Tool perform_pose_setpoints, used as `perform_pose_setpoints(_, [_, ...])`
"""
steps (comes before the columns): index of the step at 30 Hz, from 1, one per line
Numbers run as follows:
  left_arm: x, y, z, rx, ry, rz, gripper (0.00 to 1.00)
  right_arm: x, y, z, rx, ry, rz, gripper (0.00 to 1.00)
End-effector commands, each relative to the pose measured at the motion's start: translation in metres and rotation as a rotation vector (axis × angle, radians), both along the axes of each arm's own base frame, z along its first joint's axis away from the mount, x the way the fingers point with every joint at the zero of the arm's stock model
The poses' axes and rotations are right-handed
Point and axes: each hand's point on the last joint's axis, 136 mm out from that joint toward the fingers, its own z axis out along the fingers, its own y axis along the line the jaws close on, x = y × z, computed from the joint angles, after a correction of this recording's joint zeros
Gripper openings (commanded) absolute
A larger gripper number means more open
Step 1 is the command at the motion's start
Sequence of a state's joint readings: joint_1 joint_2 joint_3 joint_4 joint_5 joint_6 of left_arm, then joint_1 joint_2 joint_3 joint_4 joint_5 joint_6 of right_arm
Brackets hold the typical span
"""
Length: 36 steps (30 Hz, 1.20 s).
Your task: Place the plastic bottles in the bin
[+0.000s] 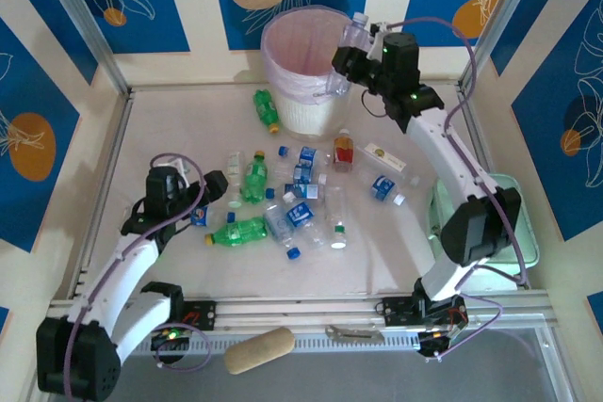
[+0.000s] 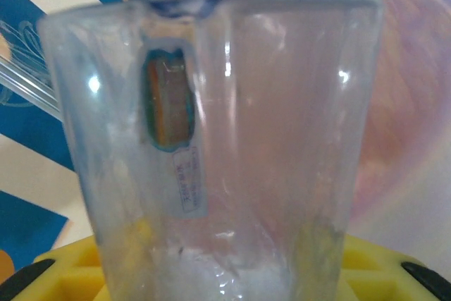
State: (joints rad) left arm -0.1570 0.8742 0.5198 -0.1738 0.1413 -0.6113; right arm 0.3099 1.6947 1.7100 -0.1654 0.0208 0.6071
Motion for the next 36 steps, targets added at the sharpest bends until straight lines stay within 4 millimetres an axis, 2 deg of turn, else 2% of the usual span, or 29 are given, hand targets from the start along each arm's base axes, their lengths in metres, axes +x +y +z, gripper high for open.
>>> perform_pose_setpoints(1, [-0.014,-0.003,-0.009,0.004,0.028,-0.041,1.0,0.026,0.012,0.034,0.054,-0.109,0.026,0.45])
perform_pose_setpoints(8, [-0.019,-0.002,-0.013,0.017,0.047,-0.049,1.0,0.087,0.031,0.032,0.039,-0.173,0.031,0.45])
perform_pose_setpoints(12, [-0.021,-0.002,-0.015,0.019,0.054,-0.052,1.0,0.113,0.045,0.005,-0.026,-0.119,0.042,0.45])
perform_pose_setpoints(16, [-0.022,-0.001,-0.018,0.025,0.058,-0.053,1.0,0.126,0.056,-0.018,-0.064,-0.077,0.056,0.46])
perform_pose_setpoints(21, [-0.02,-0.001,-0.019,0.025,0.053,-0.052,1.0,0.13,0.059,-0.031,-0.065,-0.057,0.057,0.49])
perform_pose_setpoints(23, [-0.019,-0.001,-0.019,0.029,0.054,-0.053,1.0,0.13,0.059,-0.032,-0.066,-0.055,0.06,0.54])
perform_pose_setpoints(25, [-0.019,-0.001,-0.019,0.032,0.054,-0.053,1.0,0.129,0.061,-0.03,-0.068,-0.066,0.067,0.67])
perform_pose_setpoints(28, [-0.02,-0.001,-0.021,0.033,0.058,-0.054,1.0,0.126,0.06,-0.018,-0.065,-0.089,0.07,0.8])
perform_pose_setpoints(31, [-0.021,0.0,-0.021,0.034,0.064,-0.052,1.0,0.12,0.058,0.0,-0.056,-0.115,0.07,0.89])
perform_pose_setpoints(36, [-0.018,0.0,-0.015,0.031,0.053,-0.048,1.0,0.092,0.054,0.036,-0.067,-0.145,0.104,0.93])
